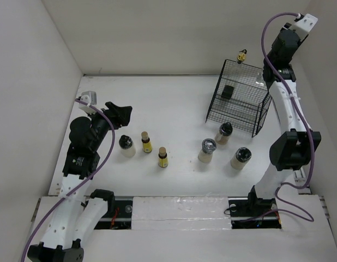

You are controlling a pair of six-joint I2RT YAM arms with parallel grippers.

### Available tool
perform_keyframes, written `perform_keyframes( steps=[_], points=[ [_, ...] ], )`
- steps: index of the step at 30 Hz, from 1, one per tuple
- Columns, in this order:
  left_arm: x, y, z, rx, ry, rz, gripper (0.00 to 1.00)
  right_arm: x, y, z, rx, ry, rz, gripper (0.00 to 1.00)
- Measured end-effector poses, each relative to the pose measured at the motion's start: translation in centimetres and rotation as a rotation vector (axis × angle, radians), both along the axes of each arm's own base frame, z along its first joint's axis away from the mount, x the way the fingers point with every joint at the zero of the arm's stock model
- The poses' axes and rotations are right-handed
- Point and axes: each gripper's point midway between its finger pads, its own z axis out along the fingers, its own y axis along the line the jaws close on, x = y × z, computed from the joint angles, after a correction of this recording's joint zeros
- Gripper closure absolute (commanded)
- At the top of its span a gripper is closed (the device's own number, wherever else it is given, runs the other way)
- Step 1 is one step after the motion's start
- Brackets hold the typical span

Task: Organize the condiment bottles

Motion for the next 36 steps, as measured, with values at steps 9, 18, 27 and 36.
perform_keyframes(
  steps=[9, 18, 27, 36],
  points=[
    [0.1, 0.0, -0.1, 0.001, 0.003, 0.0, 0.31, 1.2, 0.5, -8.2, 0.003, 0.12, 0.007, 0.97],
    [0.1, 0.0, -0.2, 0.001, 0.007, 0.0, 0.31, 0.9, 1.7, -17.2, 0.035, 0.278, 0.041, 0.78],
    [0.1, 0.0, -0.2, 0.001, 0.006, -0.001, 0.3, 0.1, 2.1, -15.8, 0.072, 0.211, 0.056, 0.27],
    [0.1, 0.0, -0.2, 0.001, 0.006, -0.001, 0.3, -5.8, 4.8, -4.5, 0.035, -0.011, 0.191, 0.8]
  ],
)
